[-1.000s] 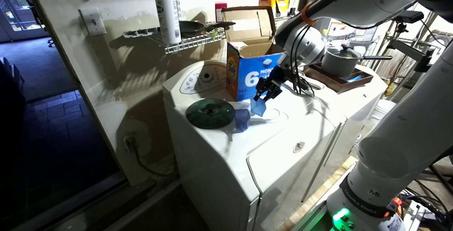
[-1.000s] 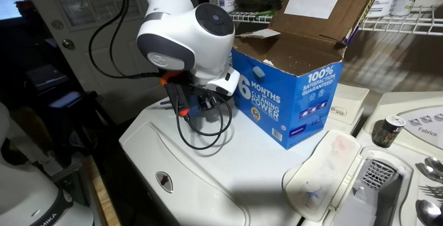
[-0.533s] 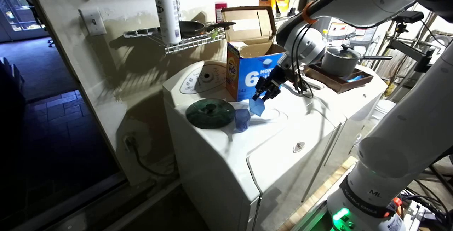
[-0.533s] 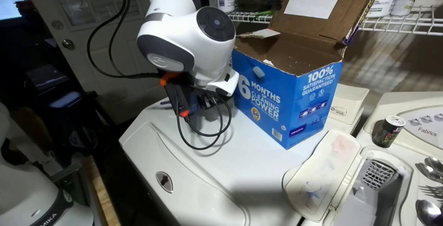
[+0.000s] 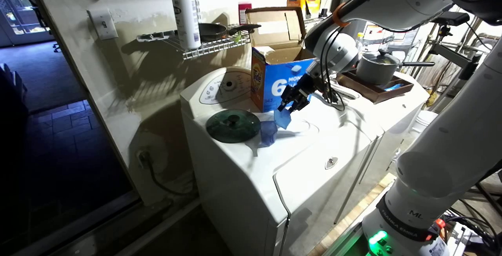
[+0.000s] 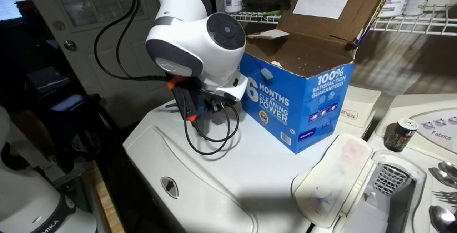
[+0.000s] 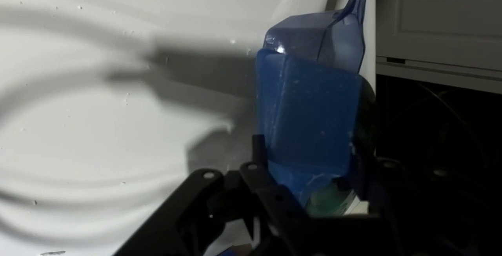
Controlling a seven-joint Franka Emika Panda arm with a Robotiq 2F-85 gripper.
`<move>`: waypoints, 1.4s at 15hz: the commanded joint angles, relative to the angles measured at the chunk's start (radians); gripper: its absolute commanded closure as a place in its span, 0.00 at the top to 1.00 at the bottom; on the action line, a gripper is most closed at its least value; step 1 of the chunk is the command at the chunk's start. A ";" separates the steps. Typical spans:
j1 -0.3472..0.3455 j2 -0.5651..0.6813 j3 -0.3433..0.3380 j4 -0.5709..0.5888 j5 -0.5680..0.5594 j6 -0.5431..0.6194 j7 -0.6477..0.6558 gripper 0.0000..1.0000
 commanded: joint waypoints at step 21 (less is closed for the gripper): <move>0.031 0.082 0.027 0.062 -0.027 0.017 0.075 1.00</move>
